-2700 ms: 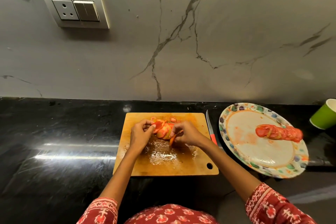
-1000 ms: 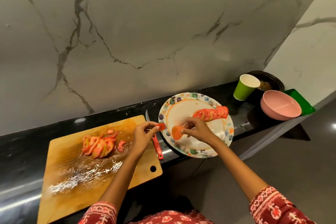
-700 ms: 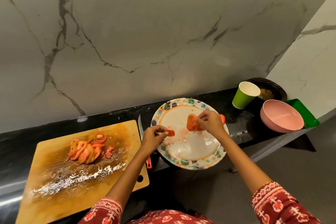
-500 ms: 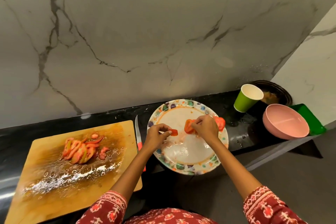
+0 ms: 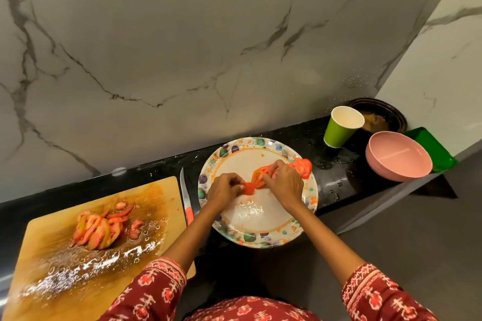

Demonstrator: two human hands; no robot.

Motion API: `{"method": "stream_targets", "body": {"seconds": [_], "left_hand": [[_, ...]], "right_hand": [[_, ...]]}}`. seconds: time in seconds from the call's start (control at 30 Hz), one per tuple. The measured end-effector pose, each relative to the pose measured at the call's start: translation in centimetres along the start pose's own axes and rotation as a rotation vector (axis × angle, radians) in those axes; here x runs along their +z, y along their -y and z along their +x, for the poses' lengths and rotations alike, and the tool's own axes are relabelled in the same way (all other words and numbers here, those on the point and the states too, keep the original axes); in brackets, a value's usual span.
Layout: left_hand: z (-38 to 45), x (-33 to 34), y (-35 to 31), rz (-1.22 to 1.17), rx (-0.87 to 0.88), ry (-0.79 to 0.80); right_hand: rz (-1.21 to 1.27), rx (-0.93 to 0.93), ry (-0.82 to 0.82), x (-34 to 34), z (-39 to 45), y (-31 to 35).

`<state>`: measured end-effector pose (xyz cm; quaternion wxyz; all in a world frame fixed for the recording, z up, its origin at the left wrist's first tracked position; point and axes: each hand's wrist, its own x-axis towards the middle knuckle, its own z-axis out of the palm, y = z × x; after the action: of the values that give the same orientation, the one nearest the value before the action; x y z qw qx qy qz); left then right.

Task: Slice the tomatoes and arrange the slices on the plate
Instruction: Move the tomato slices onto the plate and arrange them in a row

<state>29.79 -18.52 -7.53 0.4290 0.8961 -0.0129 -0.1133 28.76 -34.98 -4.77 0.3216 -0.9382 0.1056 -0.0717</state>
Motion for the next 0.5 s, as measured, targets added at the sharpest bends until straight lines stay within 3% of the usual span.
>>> {"method": "stream_targets", "body": {"seconds": [0.5], "left_hand": [[1.8,1.4,-1.7,0.128,0.081,-0.076]], "right_hand": [[0.069,0.0,-0.131,-2.0,2.0,-1.2]]}}
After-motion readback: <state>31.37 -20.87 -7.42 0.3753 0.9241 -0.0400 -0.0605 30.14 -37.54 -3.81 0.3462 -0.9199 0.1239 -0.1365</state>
